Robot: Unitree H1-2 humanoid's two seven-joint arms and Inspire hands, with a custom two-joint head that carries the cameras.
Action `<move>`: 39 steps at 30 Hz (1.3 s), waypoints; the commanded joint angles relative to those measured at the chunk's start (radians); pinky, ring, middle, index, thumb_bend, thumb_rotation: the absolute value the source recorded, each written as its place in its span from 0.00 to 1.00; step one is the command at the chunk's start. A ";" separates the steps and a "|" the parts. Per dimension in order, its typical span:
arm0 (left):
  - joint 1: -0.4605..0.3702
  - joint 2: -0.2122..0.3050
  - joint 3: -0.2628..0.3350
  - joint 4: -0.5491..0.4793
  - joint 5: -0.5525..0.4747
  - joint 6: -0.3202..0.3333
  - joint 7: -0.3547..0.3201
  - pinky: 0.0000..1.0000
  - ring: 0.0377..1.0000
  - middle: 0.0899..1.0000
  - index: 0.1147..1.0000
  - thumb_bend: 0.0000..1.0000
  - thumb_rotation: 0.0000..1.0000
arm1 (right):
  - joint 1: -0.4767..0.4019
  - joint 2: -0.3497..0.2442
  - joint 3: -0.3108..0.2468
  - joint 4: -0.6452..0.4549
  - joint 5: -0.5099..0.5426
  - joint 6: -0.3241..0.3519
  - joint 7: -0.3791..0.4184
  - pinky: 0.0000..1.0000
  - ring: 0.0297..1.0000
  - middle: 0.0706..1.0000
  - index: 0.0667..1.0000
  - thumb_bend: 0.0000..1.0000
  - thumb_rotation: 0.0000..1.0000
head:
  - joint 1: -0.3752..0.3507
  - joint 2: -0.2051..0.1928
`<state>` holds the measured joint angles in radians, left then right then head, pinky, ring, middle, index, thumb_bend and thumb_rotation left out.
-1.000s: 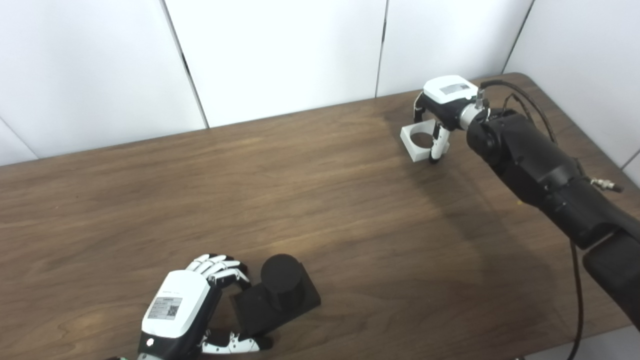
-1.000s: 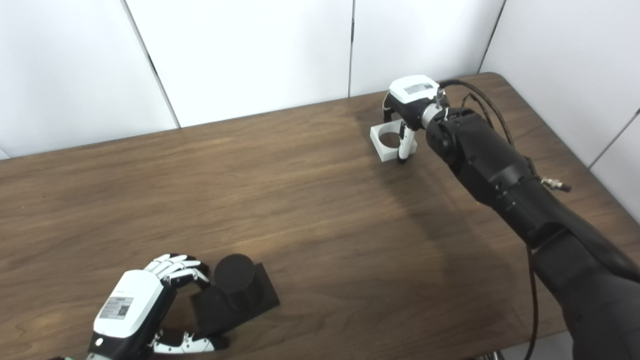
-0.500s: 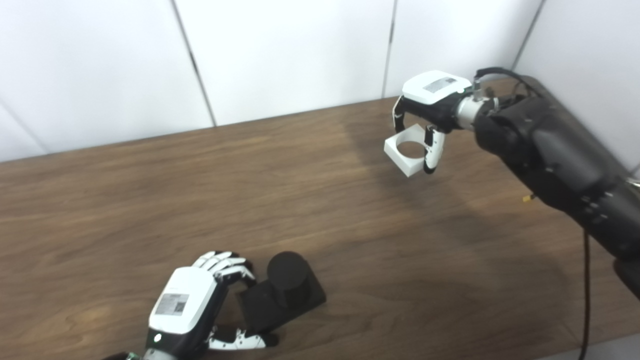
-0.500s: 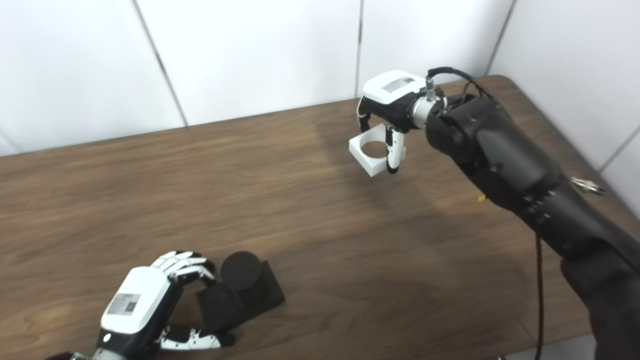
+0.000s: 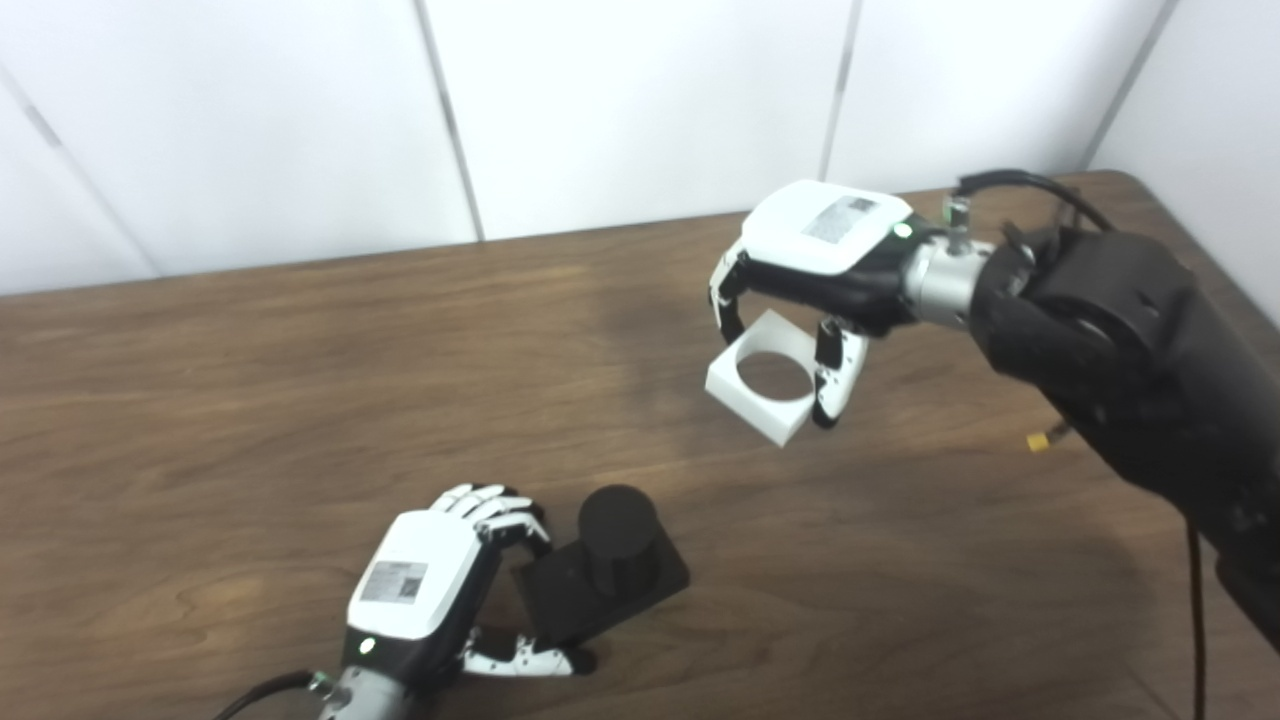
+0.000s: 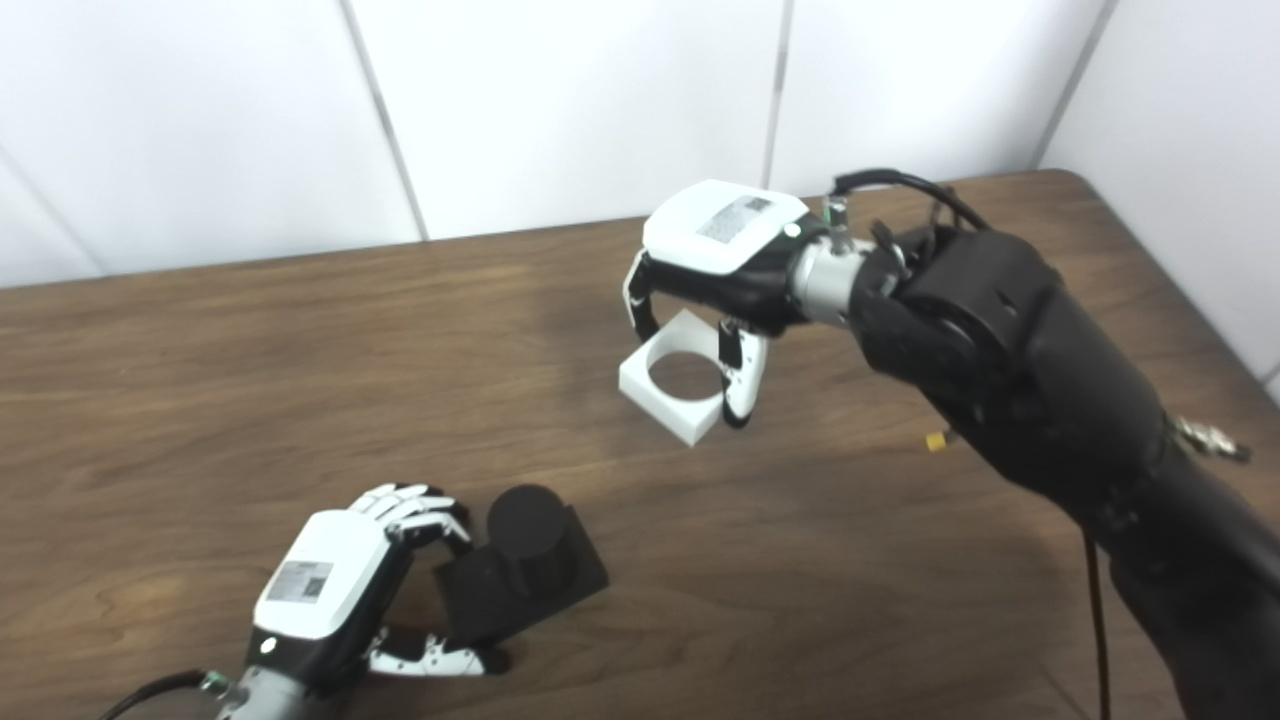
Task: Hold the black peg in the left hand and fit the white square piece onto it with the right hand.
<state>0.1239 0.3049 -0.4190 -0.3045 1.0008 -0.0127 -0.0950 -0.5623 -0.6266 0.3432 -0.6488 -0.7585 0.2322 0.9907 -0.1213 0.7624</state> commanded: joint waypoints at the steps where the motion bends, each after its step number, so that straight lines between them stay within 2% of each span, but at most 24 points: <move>1: 0.011 -0.009 -0.041 0.030 0.069 0.015 -0.066 0.85 0.82 0.73 0.42 0.52 0.05 | -0.030 0.017 -0.011 -0.044 0.010 -0.014 -0.005 0.87 0.81 0.76 0.45 0.52 0.13 | 0.002 0.004; 7: 0.005 -0.021 -0.054 0.026 0.080 0.031 -0.075 0.84 0.83 0.73 0.42 0.52 0.05 | -0.024 0.084 0.020 -0.093 -0.001 -0.013 0.047 0.88 0.81 0.75 0.45 0.52 0.13 | 0.015 0.011; 12: 0.001 -0.028 -0.062 0.019 0.084 0.045 -0.077 0.85 0.82 0.73 0.42 0.52 0.05 | -0.013 0.135 0.024 -0.118 -0.002 0.000 0.073 0.89 0.81 0.75 0.45 0.52 0.13 | 0.020 0.016; 18: -0.003 -0.032 -0.064 0.016 0.083 0.052 -0.084 0.85 0.82 0.73 0.42 0.52 0.05 | 0.012 0.177 0.037 -0.107 -0.013 -0.008 0.088 0.91 0.83 0.76 0.45 0.52 0.13 | 0.023 0.023; 23: -0.004 -0.034 -0.065 0.013 0.086 0.052 -0.088 0.84 0.82 0.73 0.42 0.52 0.05 | 0.039 0.191 0.048 -0.084 -0.026 -0.028 0.084 0.93 0.83 0.76 0.45 0.52 0.13 | 0.026 0.026; 32: -0.004 -0.043 -0.066 0.008 0.093 0.055 -0.093 0.85 0.82 0.73 0.42 0.52 0.05 | 0.075 0.202 0.051 -0.045 -0.029 -0.075 0.047 0.91 0.82 0.76 0.45 0.52 0.13 | 0.038 0.036; 39: -0.001 -0.048 -0.065 0.012 0.103 0.051 -0.076 0.84 0.81 0.72 0.42 0.52 0.05 | 0.085 0.214 0.054 -0.016 -0.026 -0.083 0.013 0.91 0.83 0.76 0.45 0.52 0.13 | 0.038 0.039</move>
<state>0.1136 0.2587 -0.4531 -0.3193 1.0617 0.0374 -0.1240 -0.4617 -0.4159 0.4022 -0.6647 -0.7811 0.1740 1.0264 -0.0813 0.8007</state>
